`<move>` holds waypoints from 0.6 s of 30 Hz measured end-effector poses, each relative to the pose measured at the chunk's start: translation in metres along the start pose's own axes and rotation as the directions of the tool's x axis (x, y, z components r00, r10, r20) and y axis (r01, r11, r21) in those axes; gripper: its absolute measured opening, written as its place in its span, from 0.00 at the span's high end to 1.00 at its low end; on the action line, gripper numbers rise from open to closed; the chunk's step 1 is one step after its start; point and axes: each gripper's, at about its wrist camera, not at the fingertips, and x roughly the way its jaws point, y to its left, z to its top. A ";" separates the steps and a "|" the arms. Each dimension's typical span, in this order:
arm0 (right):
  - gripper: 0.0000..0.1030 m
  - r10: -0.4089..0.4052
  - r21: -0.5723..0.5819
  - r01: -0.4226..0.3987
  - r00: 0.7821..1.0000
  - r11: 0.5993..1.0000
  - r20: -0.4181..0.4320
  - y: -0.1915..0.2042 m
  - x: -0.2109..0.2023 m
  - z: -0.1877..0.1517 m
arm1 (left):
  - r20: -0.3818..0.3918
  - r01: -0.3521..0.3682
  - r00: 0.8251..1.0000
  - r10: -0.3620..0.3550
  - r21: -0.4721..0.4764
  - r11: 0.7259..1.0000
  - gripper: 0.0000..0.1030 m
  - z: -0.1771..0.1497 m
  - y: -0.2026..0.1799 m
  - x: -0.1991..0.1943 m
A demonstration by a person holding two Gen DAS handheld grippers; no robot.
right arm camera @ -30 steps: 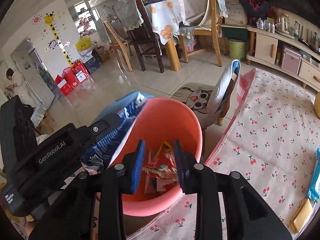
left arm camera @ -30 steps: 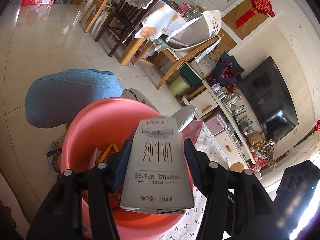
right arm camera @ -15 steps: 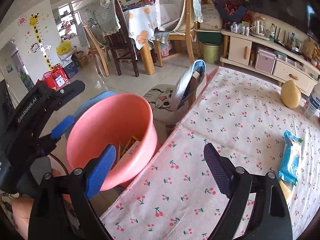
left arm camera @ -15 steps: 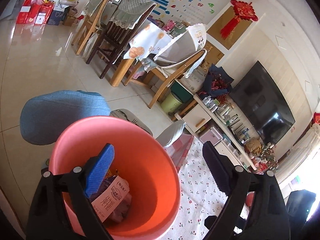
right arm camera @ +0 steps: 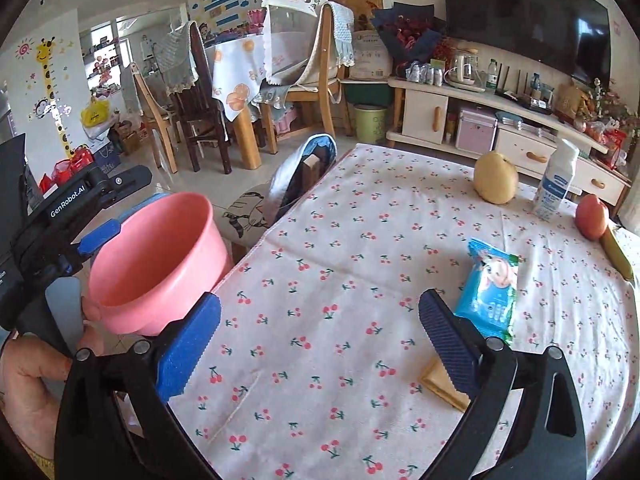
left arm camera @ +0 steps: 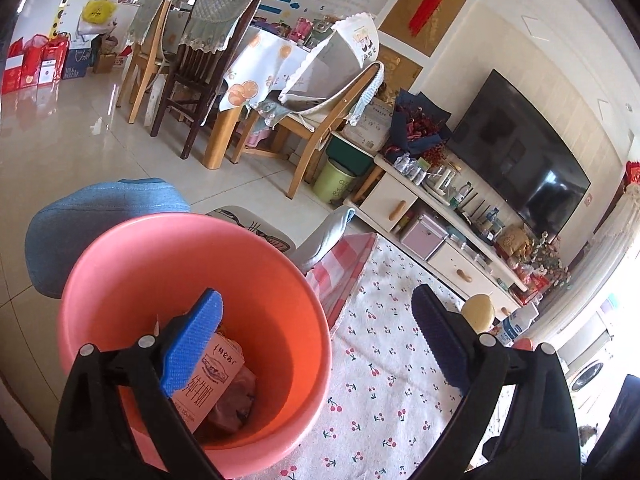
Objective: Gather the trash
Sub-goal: 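Move both open grippers back over the table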
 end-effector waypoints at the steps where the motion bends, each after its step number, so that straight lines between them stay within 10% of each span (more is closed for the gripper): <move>1: 0.05 -0.022 -0.008 0.022 1.000 1.000 0.001 -0.004 -0.003 -0.002 | -0.006 -0.002 1.000 0.002 0.018 1.000 0.06 -0.002 -0.005 0.001; 18: 0.05 -0.202 0.096 0.202 0.979 0.975 -0.009 -0.103 -0.028 -0.035 | -0.103 0.104 0.992 -0.070 0.372 0.922 0.06 -0.058 -0.100 0.007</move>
